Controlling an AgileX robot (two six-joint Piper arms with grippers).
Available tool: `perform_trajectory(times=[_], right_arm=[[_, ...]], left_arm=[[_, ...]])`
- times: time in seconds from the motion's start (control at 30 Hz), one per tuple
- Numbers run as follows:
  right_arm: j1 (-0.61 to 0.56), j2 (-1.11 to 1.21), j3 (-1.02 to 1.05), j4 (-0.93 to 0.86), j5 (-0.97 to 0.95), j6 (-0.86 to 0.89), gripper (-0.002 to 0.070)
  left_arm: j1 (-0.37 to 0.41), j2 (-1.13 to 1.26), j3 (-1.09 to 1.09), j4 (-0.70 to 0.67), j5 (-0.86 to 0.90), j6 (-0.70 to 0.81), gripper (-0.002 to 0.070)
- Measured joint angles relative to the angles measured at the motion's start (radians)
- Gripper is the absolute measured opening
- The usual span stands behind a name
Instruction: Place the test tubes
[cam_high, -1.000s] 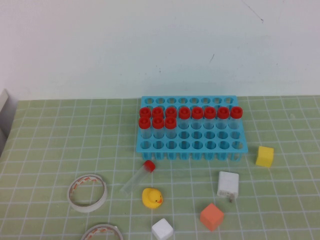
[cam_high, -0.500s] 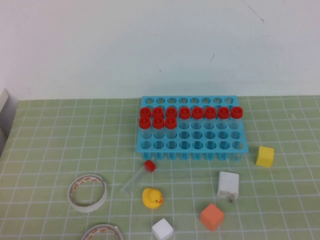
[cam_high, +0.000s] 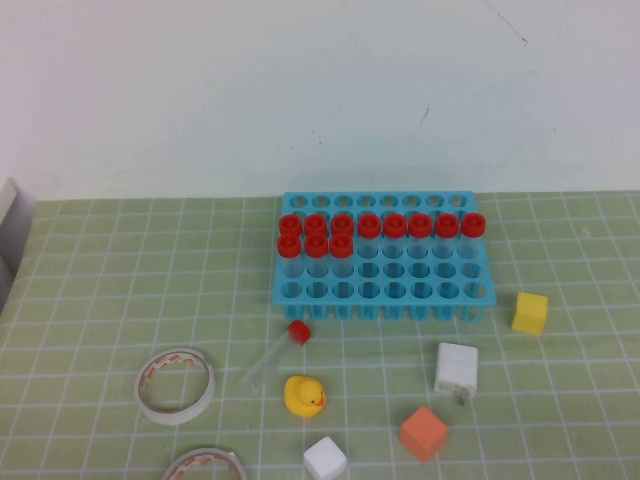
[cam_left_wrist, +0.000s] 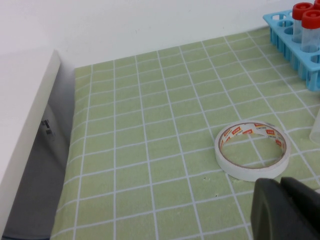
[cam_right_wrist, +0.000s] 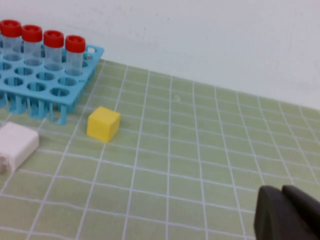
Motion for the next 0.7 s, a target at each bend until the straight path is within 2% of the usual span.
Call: perform_trajectory(times=[0.23, 0.7], right_arm=[[-0.008, 0.000, -0.003, 0.023, 0.072, -0.021, 0.0000], [-0.008, 0.000, -0.008, 0.029, 0.091, -0.010, 0.0000]], left_arm=[[0.000, 0.000, 0.000, 0.000, 0.000, 0.000, -0.0001], [0.000, 0.000, -0.001, 0.000, 0.000, 0.000, -0.0001]])
